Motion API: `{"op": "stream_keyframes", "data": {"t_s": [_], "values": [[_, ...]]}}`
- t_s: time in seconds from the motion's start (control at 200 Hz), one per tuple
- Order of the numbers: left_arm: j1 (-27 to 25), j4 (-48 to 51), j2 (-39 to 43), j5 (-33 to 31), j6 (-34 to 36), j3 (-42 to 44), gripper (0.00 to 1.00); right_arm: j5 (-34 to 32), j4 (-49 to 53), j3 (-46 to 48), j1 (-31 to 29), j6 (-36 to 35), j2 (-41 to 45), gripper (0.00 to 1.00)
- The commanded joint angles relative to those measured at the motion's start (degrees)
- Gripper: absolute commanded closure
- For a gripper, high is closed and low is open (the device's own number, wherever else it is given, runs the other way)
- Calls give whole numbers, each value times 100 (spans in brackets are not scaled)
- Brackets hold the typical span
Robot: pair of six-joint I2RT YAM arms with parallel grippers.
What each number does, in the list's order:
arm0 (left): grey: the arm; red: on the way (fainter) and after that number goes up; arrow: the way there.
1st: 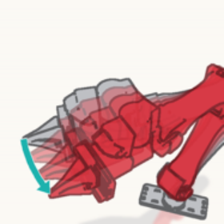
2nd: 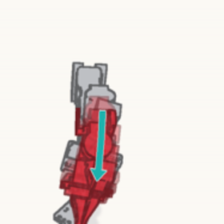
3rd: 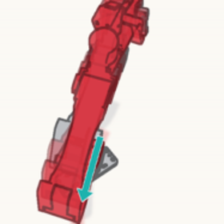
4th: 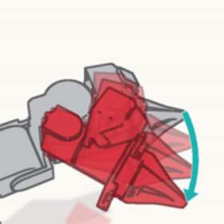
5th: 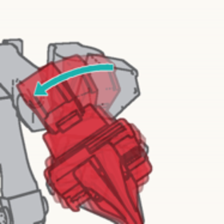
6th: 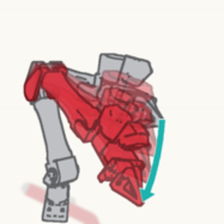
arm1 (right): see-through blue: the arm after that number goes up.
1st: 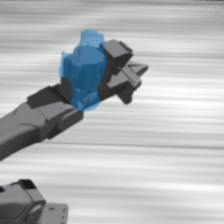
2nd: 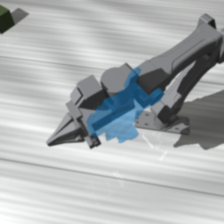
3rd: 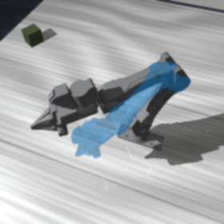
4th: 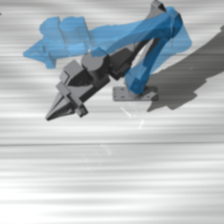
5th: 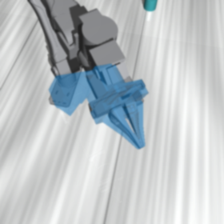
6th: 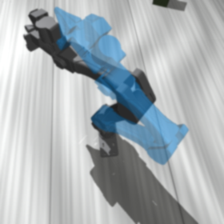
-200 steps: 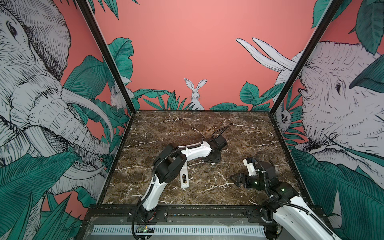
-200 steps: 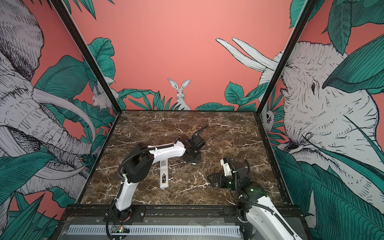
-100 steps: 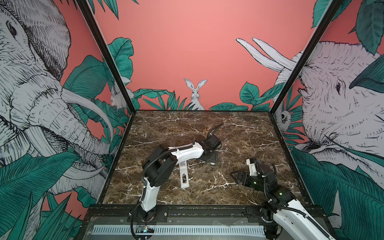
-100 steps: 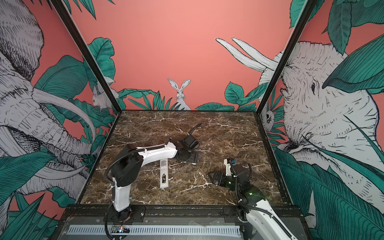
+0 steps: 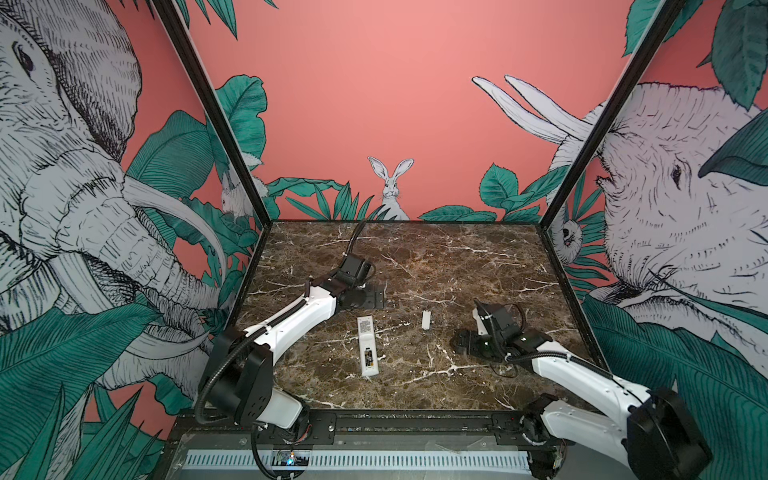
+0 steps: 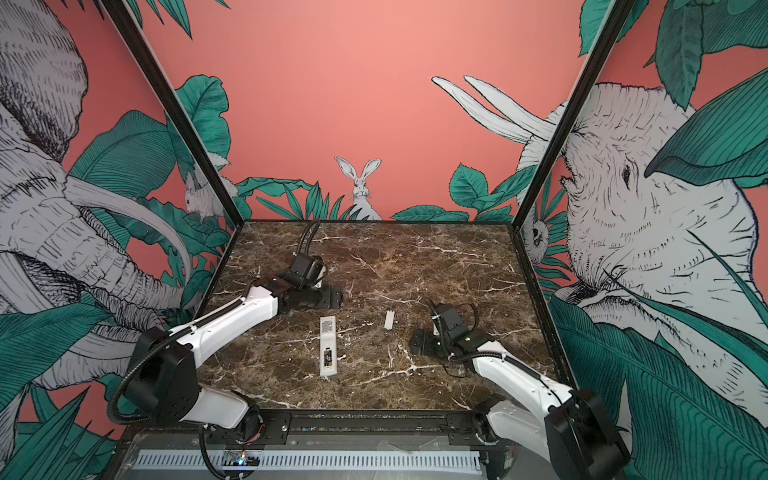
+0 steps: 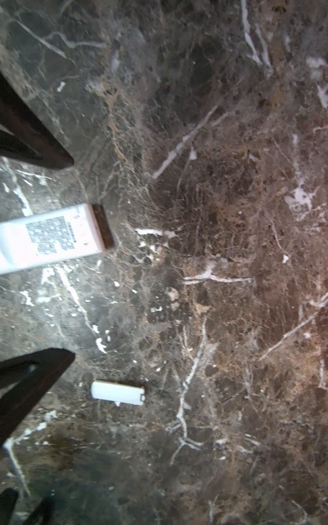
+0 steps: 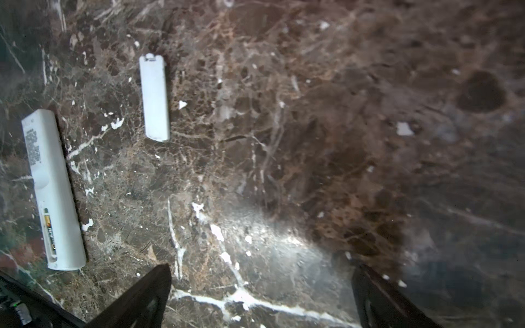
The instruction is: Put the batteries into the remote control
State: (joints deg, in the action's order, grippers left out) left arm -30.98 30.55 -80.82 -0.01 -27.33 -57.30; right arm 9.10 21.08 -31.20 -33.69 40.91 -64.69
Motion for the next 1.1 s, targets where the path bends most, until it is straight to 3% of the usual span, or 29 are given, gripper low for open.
{"op": "stream_keyframes", "data": {"t_s": [0.0, 0.38, 0.545, 0.7, 1.095], "values": [[49, 522, 521, 329, 247, 399, 1, -544, -42, -534, -330, -92, -428, 1], [-77, 631, 1390, 1665, -543, 1870, 1, -1180, 985, -2320, -876, -299, -2173, 1], [-527, 382, 1595, 1908, -971, 2386, 1, -1513, 1328, -2724, -885, -369, -2423, 1], [-1142, -458, 1409, 2253, -1569, 2715, 1, -1651, 1386, -2775, -890, -444, -2437, 1], [-1377, -1151, 752, 2443, -1757, 2257, 1, -1549, 1271, -2855, -887, -698, -2901, 1]]}}
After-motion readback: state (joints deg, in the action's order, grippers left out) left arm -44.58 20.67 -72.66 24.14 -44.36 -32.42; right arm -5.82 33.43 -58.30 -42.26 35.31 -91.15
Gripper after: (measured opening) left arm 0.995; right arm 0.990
